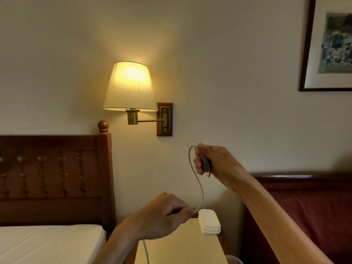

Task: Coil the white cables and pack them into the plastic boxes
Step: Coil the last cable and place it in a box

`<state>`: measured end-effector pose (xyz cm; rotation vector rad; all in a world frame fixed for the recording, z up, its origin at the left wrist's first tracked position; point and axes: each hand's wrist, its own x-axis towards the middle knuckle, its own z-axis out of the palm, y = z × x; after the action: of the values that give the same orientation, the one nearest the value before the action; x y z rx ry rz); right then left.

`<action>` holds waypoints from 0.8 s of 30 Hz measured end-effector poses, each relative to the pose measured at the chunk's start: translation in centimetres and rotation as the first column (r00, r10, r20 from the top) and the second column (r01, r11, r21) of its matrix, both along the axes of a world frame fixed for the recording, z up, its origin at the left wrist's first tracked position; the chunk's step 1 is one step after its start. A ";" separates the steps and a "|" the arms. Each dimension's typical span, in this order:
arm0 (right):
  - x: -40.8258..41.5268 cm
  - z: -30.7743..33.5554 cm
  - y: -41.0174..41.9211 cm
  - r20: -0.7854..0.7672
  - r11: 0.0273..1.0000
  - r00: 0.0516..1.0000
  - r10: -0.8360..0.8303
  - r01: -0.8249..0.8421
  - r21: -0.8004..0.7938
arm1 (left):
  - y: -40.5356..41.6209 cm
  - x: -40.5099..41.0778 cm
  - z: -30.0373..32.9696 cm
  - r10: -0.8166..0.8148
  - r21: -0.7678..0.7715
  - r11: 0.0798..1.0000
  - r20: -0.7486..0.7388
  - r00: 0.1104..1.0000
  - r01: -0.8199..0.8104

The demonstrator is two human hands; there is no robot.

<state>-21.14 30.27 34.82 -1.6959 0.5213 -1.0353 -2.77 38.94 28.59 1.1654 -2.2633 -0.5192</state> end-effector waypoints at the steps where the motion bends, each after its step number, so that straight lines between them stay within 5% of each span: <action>1: 0.3 -0.6 0.3 -0.059 0.999 0.998 0.000 -0.003 -0.036 | 0.8 -0.5 1.2 -0.056 -0.035 0.998 -0.052 0.997 0.055; 5: 1.0 -2.4 1.4 -0.191 0.989 0.978 0.086 -0.107 -0.103 | 0.7 -0.2 3.6 -0.029 -0.371 0.926 -0.260 0.965 -0.072; 8: 1.3 -2.8 1.8 -0.049 0.968 0.970 0.240 -0.235 0.083 | -1.0 0.6 3.8 0.054 -0.516 0.823 -0.349 0.936 -0.239; 15: 1.1 -2.0 2.2 0.096 0.847 0.898 0.429 -0.437 0.303 | -3.3 0.7 2.7 0.143 -0.514 0.768 -0.444 0.885 -0.382; 24: -0.3 -0.6 1.4 0.462 0.646 0.765 0.449 -0.635 0.423 | -4.4 3.0 0.8 0.146 -0.409 0.843 -0.449 0.882 -0.348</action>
<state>-21.43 31.63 34.20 -1.0119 0.0475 -0.5891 0.27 34.54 29.42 0.9687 -1.7070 -0.0621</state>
